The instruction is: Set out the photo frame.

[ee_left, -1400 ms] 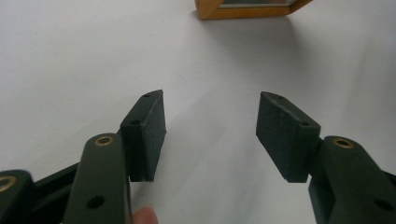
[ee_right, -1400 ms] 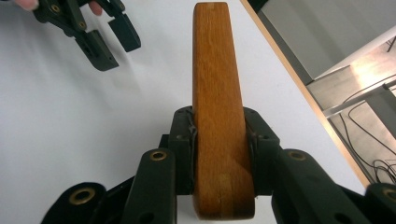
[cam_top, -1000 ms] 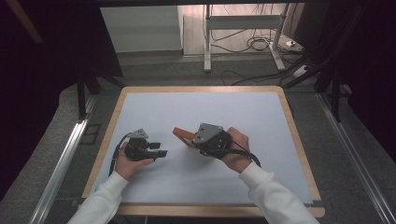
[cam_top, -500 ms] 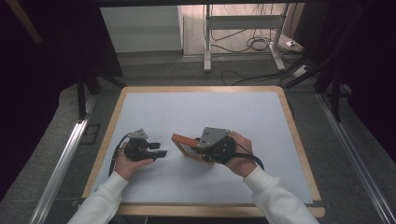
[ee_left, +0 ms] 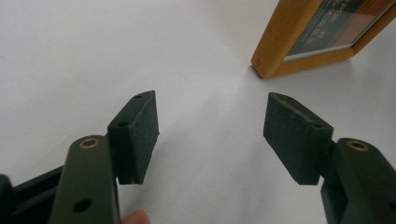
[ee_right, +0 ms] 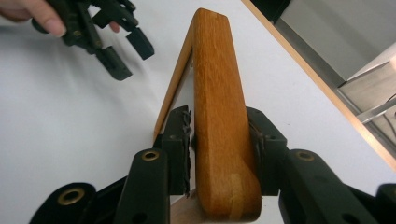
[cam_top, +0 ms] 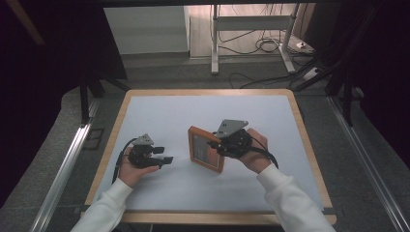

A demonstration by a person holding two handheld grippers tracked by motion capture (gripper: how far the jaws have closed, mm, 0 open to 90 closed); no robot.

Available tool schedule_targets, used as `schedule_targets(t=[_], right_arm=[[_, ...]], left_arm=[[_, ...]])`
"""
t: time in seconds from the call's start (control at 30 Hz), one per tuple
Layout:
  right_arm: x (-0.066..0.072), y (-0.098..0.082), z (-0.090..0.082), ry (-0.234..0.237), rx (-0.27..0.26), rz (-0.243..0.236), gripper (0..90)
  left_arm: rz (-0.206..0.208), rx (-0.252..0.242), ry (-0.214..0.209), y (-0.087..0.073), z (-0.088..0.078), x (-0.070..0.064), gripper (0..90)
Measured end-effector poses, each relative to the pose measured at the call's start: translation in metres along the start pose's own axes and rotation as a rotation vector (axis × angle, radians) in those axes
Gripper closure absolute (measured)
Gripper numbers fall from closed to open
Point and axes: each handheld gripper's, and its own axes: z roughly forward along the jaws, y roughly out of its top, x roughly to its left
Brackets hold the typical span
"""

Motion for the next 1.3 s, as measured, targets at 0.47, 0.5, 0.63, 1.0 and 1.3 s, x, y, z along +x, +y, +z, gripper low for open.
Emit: schedule_targets(t=[0.47, 0.5, 0.63, 1.0, 1.3], right_arm=[[-0.022, -0.008, 0.015, -0.067, 0.033, 0.040, 50.6], [-0.023, -0.009, 0.016, -0.069, 0.035, 0.047, 49.6], [-0.029, -0.011, 0.020, -0.075, 0.040, 0.068, 47.5], [-0.028, -0.013, 0.029, -0.130, 0.021, 0.114, 33.8], [-0.024, -0.018, 0.022, -0.155, -0.034, 0.229, 22.0]], left_arm=[[-0.004, 0.013, 0.006, 0.000, 0.001, -0.001, 30.6], [-0.003, 0.016, 0.006, 0.000, 0.002, -0.001, 30.6], [-0.007, 0.019, 0.004, 0.000, 0.002, -0.001, 30.6], [-0.002, 0.019, 0.001, 0.000, 0.003, -0.001, 30.1], [-0.001, 0.020, -0.001, -0.001, 0.003, -0.002, 29.9]])
